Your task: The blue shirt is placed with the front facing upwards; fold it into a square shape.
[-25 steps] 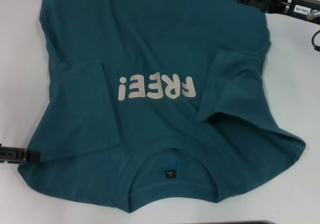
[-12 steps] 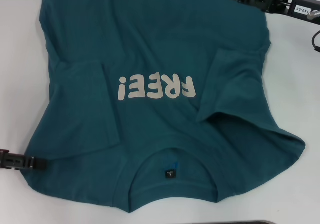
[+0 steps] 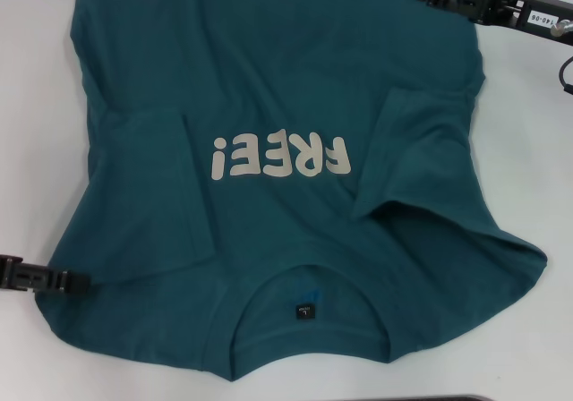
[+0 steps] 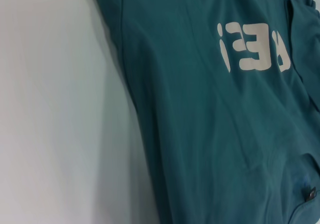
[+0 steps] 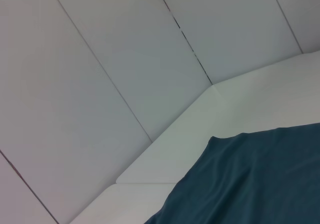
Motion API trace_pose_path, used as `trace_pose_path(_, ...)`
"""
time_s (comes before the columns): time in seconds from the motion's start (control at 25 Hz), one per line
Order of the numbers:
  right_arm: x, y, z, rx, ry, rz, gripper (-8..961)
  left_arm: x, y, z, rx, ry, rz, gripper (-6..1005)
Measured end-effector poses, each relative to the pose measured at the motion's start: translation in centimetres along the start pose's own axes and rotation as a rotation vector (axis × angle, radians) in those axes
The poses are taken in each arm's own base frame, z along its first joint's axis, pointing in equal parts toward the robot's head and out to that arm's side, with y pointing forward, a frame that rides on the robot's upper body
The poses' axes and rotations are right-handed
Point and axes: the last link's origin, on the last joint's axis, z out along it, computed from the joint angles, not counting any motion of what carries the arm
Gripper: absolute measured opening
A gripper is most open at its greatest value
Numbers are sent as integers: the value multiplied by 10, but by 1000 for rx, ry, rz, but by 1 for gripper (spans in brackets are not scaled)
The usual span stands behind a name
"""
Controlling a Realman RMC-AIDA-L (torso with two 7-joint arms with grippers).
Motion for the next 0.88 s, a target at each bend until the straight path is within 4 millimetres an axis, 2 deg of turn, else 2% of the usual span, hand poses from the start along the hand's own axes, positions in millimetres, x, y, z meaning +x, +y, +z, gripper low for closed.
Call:
trace_pose_path(0.08,0,0,0,0,-1,0,727,1,0,0,3,0,1,828)
trace_pose_path(0.52,-4,0,0,-3,-5,6,727,1,-3,1,43,-34,-3,639)
trace_pose_path(0.72,-4,0,0,1,-5,6,728,2,-3,1,49,-30,-2,394)
trace_pose_path(0.88,-3,-1,-1,4,-5,9,728,3,-3,1,47,-31,1,257)
